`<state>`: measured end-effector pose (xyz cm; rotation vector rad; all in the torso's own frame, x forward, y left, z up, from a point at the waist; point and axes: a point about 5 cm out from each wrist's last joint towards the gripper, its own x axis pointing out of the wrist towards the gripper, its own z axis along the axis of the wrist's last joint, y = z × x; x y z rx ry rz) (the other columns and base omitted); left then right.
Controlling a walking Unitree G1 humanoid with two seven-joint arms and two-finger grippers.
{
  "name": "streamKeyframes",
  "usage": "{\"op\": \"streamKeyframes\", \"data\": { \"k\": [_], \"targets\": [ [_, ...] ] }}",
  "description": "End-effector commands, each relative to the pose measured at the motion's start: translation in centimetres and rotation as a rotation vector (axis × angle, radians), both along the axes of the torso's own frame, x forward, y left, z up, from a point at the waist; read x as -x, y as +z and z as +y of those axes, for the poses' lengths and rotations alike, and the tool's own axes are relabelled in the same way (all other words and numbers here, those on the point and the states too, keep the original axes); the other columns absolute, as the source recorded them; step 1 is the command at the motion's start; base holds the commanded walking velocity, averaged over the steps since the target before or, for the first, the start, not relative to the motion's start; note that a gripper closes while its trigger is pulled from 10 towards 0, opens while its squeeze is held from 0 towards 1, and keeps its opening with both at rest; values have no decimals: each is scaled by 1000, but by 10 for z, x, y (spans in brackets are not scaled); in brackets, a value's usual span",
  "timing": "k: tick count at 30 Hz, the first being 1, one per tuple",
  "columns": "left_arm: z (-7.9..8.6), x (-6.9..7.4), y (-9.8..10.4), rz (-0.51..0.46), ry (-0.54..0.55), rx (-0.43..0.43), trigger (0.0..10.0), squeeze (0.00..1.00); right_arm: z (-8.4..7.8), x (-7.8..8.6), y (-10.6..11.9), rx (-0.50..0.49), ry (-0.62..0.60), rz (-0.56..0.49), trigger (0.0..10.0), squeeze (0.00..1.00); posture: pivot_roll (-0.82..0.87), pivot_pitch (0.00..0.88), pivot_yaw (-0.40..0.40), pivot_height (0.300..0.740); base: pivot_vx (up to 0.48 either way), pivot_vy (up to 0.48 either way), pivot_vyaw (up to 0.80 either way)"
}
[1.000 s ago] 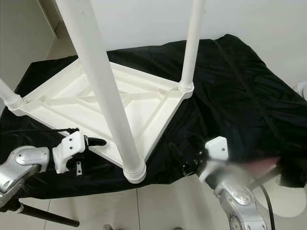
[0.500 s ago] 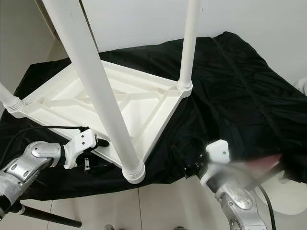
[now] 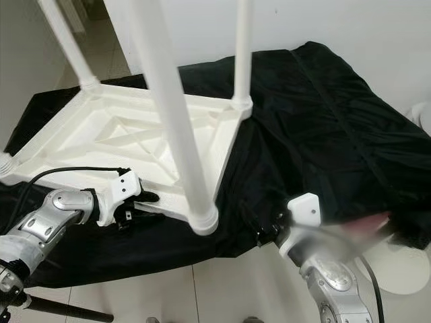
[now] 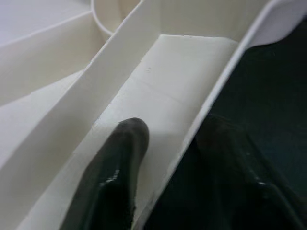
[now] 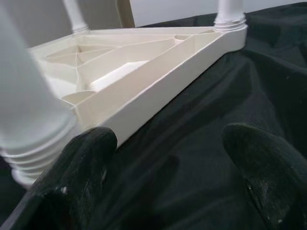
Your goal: Building children table
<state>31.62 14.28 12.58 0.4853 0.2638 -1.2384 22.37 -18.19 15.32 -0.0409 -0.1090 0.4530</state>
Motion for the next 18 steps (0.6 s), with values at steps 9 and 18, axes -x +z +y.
{"op": "streamKeyframes", "data": {
  "k": [9, 18],
  "targets": [
    [9, -2, -6, 23, 153, 57, 0, 0, -3, -5, 0, -11, -53, -22, 10000, 0, -86, 125, 141, 740, 0, 0, 0],
    [-12, 28, 3, 57, -9, 198, 10000, 1000, -1, -8, -1, -69, -57, -13, 10000, 1000, -81, 114, 131, 740, 0, 0, 0]
  ]
}}
